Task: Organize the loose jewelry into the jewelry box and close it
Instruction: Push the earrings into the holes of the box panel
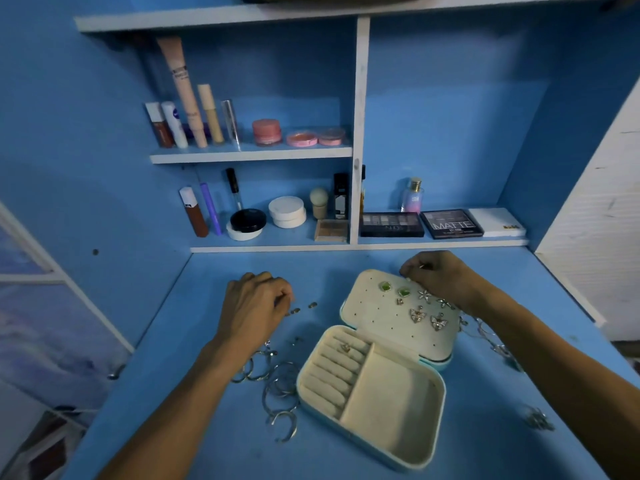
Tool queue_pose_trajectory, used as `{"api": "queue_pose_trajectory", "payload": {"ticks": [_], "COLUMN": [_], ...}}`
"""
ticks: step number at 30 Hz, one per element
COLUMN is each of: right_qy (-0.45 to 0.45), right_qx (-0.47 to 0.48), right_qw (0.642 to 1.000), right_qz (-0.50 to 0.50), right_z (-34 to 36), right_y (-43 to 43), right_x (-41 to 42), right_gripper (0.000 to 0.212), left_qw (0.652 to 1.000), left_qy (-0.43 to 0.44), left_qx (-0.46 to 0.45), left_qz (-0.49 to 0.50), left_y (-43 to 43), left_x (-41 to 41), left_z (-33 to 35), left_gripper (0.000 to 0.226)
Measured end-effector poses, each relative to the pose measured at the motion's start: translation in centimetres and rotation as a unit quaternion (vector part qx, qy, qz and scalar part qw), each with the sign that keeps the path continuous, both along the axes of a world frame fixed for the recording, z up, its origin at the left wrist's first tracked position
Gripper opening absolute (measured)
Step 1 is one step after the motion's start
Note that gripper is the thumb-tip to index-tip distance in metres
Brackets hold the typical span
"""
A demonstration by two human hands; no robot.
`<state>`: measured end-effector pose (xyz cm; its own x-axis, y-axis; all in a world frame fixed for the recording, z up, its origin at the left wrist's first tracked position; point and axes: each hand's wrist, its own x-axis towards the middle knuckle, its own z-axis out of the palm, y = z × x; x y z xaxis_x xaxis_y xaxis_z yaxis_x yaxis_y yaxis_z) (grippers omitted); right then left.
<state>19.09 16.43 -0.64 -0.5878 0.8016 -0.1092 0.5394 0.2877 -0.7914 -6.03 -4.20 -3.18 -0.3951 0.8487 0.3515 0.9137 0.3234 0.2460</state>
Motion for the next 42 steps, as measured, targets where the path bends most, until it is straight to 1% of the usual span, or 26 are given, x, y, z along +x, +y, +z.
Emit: {"api": "queue_pose_trajectory", "payload": {"ticks": [2,5,8,11,14,15,17,18,21,24,29,35,37,42], "right_qy": [0.002,0.002,0.004,0.005,0.005,0.003,0.000,-0.002,0.005,0.015,0.013,0.009,0.009,0.007], "right_qx": [-0.006,-0.005,-0.014,-0.022,-0.020,-0.021,-0.021,-0.022,-0.020,-0.027,-0.033,-0.025,-0.021,-0.025], "right_qw": [1.000,1.000,1.000,1.000,1.000,1.000,1.000,1.000,1.000,1.000,0.999,1.000,1.000,1.000], "right_qz": [0.000,0.004,0.004,0.006,0.006,0.006,0.008,0.007,0.005,-0.001,-0.001,0.001,0.002,0.002], "right_z": [0.0,-0.1,-0.1,0.1,0.3,0.3,0.2,0.2,0.2,0.3,0.3,0.5,0.6,0.6], "right_y": [0.1,0.2,0.2,0.1,0.0,0.0,0.0,0.0,0.0,-0.1,-0.2,-0.3,-0.3,-0.2], "right_x": [0.2,0.2,0.1,0.1,0.1,0.1,0.1,0.2,0.3,0.4,0.3,0.5,0.5,0.6], "right_gripper": [0.016,0.016,0.016,0.016,0.017,0.017,0.017,0.018,0.019,0.016,0.014,0.015,0.016,0.015], "left_qw": [1.000,0.994,0.988,0.986,0.990,0.991,0.986,0.982,0.971,0.958,0.958,0.957,0.957,0.961], "left_qy": [-0.024,-0.097,-0.141,-0.154,-0.135,-0.131,-0.158,-0.173,-0.190,-0.220,-0.219,-0.228,-0.218,-0.176], "left_qx": [-0.021,-0.052,-0.050,-0.048,-0.024,-0.001,0.040,0.038,-0.010,-0.024,-0.045,-0.046,-0.055,-0.100], "left_qz": [0.000,0.019,0.027,0.028,0.028,0.019,-0.026,-0.060,-0.149,-0.183,-0.181,-0.176,-0.181,-0.187], "left_y": [0.4,0.8,1.1,1.0,0.8,0.6,-0.1,-0.5,-2.0,-2.7,-2.6,-2.2,-2.1,-1.8], "left_x": [0.1,0.0,-0.3,-0.4,0.0,0.5,2.1,3.2,6.2,7.3,7.8,7.7,7.7,7.8], "left_z": [0.3,0.8,0.8,0.7,1.1,1.4,2.3,2.7,3.4,3.1,2.5,2.4,2.3,2.1], "left_gripper": [0.011,0.009,0.010,0.013,0.015,0.014,0.011,0.011,0.008,0.006,0.014,0.005,0.003,0.010]}}
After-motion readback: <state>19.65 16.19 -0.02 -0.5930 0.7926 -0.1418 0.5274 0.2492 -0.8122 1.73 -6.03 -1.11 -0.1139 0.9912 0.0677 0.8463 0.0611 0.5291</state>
